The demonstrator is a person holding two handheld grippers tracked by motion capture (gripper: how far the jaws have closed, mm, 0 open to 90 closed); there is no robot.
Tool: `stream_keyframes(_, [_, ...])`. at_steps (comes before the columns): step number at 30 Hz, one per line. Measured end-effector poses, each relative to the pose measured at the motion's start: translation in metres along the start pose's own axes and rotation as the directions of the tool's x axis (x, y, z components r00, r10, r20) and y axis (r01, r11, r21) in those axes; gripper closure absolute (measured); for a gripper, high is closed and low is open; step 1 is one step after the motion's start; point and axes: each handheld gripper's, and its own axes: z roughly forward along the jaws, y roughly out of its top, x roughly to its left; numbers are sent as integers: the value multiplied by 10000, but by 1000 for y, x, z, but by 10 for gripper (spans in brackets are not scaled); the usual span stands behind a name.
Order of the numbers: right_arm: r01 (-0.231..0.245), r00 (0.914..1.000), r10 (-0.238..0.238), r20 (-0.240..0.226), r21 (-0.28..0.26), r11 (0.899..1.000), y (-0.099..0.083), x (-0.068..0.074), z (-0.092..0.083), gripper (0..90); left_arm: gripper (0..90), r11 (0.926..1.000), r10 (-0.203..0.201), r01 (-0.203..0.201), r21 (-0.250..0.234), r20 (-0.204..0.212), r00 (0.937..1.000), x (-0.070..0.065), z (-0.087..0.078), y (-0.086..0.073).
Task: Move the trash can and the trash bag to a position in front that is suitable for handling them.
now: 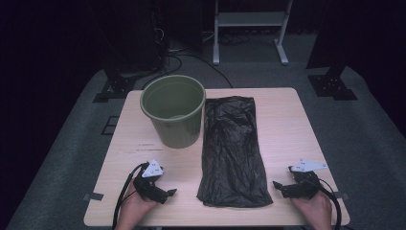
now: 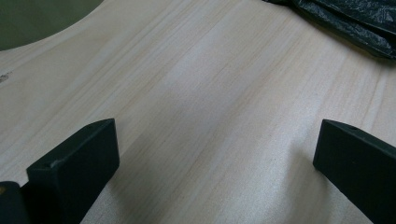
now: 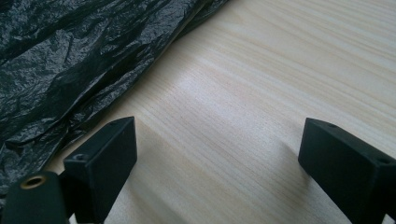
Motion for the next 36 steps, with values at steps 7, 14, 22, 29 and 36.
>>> stream_keyframes(7, [-4, 9998, 4, -178, 5, 10000, 0, 0, -2, 121, 0, 10000, -4, 4, 1, -4, 10000, 0, 0, 0])
stream_keyframes(14, [-37, 9984, 26, -562, -202, 9998, 14, 18, -6, 127, 0, 10000, -6, 6, 1, -3, 10000, 0, 0, 0])
stream_keyframes(22, [6, 9923, -48, -1234, -341, 9994, 26, 35, 1, 198, 0, 10000, 1, -1, 2, -4, 10000, 0, 0, 0])
stream_keyframes(29, [50, 9896, -44, -1439, 34, 10000, 30, 46, 15, 301, 0, 10000, -3, 3, 0, -5, 10000, 0, 0, 0])
stream_keyframes(36, [368, 9953, -341, -904, 285, 9989, 33, 54, 20, 674, 0, 10000, -3, 3, 2, -6, 10000, 0, 0, 0])
